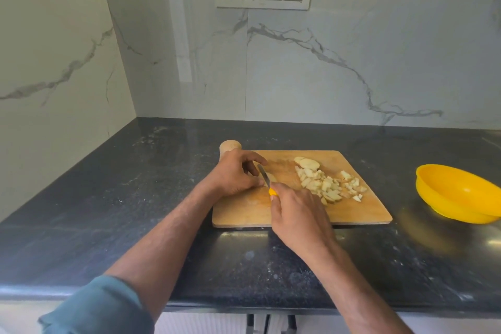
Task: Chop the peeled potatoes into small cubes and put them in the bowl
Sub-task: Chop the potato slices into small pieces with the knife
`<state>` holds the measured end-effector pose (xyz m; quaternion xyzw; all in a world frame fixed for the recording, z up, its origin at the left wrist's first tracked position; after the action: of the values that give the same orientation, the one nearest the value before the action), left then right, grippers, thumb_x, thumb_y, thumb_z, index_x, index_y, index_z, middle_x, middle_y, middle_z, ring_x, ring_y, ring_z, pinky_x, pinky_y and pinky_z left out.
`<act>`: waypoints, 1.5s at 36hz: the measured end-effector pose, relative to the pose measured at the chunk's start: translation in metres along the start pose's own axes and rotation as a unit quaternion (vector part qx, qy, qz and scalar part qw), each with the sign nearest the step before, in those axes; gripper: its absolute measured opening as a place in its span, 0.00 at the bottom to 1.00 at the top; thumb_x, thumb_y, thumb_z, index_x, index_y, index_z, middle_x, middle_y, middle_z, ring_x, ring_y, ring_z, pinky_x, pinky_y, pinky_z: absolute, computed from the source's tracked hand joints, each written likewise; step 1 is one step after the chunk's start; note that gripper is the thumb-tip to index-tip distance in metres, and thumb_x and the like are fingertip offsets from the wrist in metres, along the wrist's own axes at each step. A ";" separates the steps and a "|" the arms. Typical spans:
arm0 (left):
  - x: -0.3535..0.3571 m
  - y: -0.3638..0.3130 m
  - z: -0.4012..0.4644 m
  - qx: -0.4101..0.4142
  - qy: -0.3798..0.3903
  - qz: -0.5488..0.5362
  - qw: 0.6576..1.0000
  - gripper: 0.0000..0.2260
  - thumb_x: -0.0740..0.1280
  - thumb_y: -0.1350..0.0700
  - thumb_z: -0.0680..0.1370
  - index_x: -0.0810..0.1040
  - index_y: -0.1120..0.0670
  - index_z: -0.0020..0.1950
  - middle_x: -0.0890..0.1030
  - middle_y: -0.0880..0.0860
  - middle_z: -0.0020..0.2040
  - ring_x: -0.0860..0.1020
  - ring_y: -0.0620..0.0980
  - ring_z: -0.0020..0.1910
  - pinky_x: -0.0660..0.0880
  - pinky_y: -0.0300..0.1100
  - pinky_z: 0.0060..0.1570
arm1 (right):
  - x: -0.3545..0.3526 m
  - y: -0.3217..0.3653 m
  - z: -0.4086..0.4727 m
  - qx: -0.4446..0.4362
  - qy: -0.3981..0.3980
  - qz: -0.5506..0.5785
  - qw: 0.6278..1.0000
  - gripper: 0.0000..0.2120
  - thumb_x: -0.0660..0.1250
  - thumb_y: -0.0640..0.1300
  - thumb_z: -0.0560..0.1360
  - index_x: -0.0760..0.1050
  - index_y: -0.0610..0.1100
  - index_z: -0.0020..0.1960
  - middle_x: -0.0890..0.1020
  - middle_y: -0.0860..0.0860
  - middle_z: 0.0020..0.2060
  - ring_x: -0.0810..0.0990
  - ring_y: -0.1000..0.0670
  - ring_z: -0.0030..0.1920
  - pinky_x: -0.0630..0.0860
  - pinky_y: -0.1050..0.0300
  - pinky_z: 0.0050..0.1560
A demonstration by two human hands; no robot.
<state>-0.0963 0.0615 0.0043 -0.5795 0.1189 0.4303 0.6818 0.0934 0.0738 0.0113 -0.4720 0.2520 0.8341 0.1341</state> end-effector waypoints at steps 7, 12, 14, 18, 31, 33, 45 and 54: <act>0.002 0.000 0.001 0.000 0.010 0.022 1.000 0.15 0.79 0.60 0.71 0.86 0.50 0.56 0.84 0.50 0.43 0.82 0.45 0.45 0.75 0.32 0.44 | 0.001 0.002 0.000 -0.007 0.022 0.000 1.000 0.18 0.60 0.46 0.83 0.71 0.46 0.72 0.77 0.55 0.36 0.74 0.56 0.33 0.62 0.69 0.30; 0.002 0.000 0.003 -0.006 0.016 0.028 0.999 0.15 0.79 0.61 0.71 0.87 0.51 0.57 0.85 0.51 0.44 0.82 0.45 0.46 0.75 0.31 0.45 | -0.001 0.001 -0.001 -0.011 0.032 0.000 0.999 0.18 0.61 0.44 0.83 0.71 0.46 0.72 0.82 0.54 0.40 0.77 0.56 0.35 0.70 0.68 0.35; 0.002 0.000 0.003 -0.010 0.019 0.026 0.999 0.15 0.79 0.61 0.71 0.87 0.51 0.57 0.85 0.51 0.44 0.82 0.44 0.45 0.73 0.29 0.44 | -0.002 0.002 -0.002 -0.013 0.034 0.000 0.999 0.18 0.61 0.43 0.83 0.71 0.46 0.73 0.83 0.54 0.41 0.78 0.57 0.35 0.71 0.69 0.35; 0.002 0.001 0.004 -0.012 0.023 0.031 0.999 0.15 0.79 0.61 0.72 0.86 0.51 0.57 0.85 0.52 0.45 0.82 0.45 0.46 0.73 0.28 0.44 | -0.005 0.002 -0.010 -0.018 0.037 -0.001 0.999 0.18 0.61 0.42 0.82 0.72 0.46 0.72 0.83 0.54 0.43 0.78 0.58 0.36 0.72 0.70 0.36; 0.002 -0.009 -0.002 -0.006 0.039 0.052 0.998 0.12 0.76 0.60 0.75 0.85 0.54 0.59 0.82 0.48 0.48 0.79 0.43 0.47 0.77 0.34 0.49 | -0.028 -0.010 -0.040 -0.011 -0.007 0.035 0.999 0.16 0.63 0.46 0.81 0.78 0.49 0.67 0.85 0.56 0.45 0.80 0.58 0.38 0.72 0.69 0.41; 0.000 -0.005 -0.002 -0.022 0.026 0.027 0.999 0.16 0.77 0.60 0.74 0.84 0.53 0.60 0.83 0.50 0.46 0.81 0.43 0.46 0.75 0.29 0.47 | -0.031 -0.010 -0.038 -0.001 -0.030 0.042 0.999 0.15 0.63 0.45 0.81 0.79 0.48 0.65 0.86 0.56 0.45 0.79 0.58 0.36 0.69 0.70 0.39; -0.007 0.001 -0.004 -0.054 -0.008 -0.036 0.998 0.23 0.81 0.63 0.68 0.82 0.56 0.61 0.86 0.51 0.41 0.84 0.44 0.42 0.75 0.28 0.44 | -0.004 0.000 -0.003 0.014 -0.010 0.030 0.999 0.16 0.60 0.47 0.83 0.77 0.47 0.68 0.82 0.56 0.39 0.73 0.59 0.30 0.61 0.71 0.25; -0.007 0.000 -0.005 -0.058 -0.010 -0.043 0.997 0.22 0.81 0.64 0.68 0.82 0.57 0.60 0.87 0.52 0.38 0.84 0.42 0.40 0.75 0.28 0.45 | -0.003 0.006 -0.003 0.013 0.012 -0.014 1.000 0.16 0.58 0.48 0.84 0.73 0.49 0.70 0.71 0.57 0.34 0.64 0.60 0.26 0.58 0.67 0.23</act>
<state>-0.0990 0.0538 0.0078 -0.6183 0.0616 0.4125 0.6661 0.0947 0.0673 0.0147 -0.4837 0.2576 0.8232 0.1483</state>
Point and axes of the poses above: each hand's wrist, its own z-axis towards the middle knuckle, its own x-axis out of the palm, y = z × x, the point moved 3 cm from there along z, towards the middle knuckle
